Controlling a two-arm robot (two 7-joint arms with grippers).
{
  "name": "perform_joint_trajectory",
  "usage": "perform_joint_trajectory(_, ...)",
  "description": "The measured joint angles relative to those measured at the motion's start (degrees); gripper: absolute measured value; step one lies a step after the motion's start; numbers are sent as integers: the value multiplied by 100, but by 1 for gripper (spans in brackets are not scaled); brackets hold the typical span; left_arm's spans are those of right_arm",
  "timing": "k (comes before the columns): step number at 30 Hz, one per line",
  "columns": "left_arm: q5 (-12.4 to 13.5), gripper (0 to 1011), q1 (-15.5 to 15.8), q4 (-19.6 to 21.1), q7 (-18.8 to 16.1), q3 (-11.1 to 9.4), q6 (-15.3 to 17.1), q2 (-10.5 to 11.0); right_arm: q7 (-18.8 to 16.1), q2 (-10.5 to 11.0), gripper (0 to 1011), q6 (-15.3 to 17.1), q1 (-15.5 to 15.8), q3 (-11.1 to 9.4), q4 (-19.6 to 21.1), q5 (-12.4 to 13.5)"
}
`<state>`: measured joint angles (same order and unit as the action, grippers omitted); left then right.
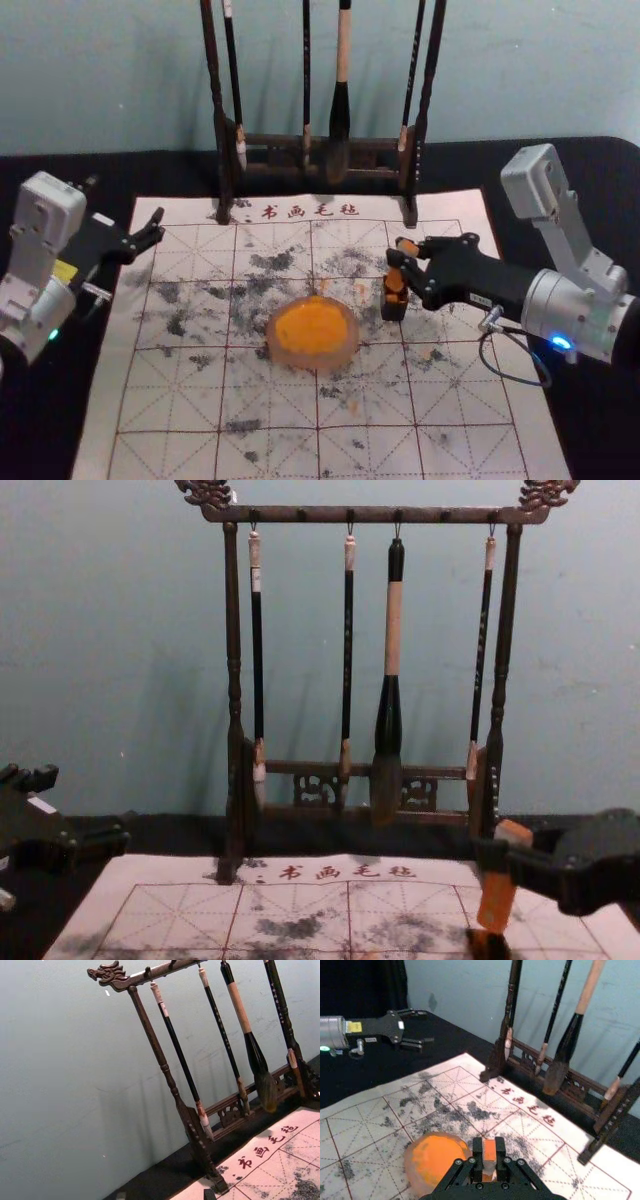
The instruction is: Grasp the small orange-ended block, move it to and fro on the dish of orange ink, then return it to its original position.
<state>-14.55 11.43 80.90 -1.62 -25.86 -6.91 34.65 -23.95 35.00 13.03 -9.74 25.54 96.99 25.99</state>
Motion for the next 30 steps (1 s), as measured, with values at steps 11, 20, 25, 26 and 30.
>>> perform_joint_trajectory(11,0,1001,0,0,0,0,0,0,73,-114,116,104,95,-117,-126,-97)
perform_joint_trajectory(20,0,1001,0,0,0,0,0,0,38,-228,116,141,59,-157,-287,-152)
perform_joint_trajectory(25,0,1001,0,0,0,0,0,0,12,-259,116,147,43,-172,-323,-163)
perform_joint_trajectory(26,0,1001,0,0,0,0,0,0,7,-265,116,149,40,-172,-327,-167)
perform_joint_trajectory(30,0,1001,0,0,0,0,0,0,-4,-303,116,160,16,-173,-368,-184)
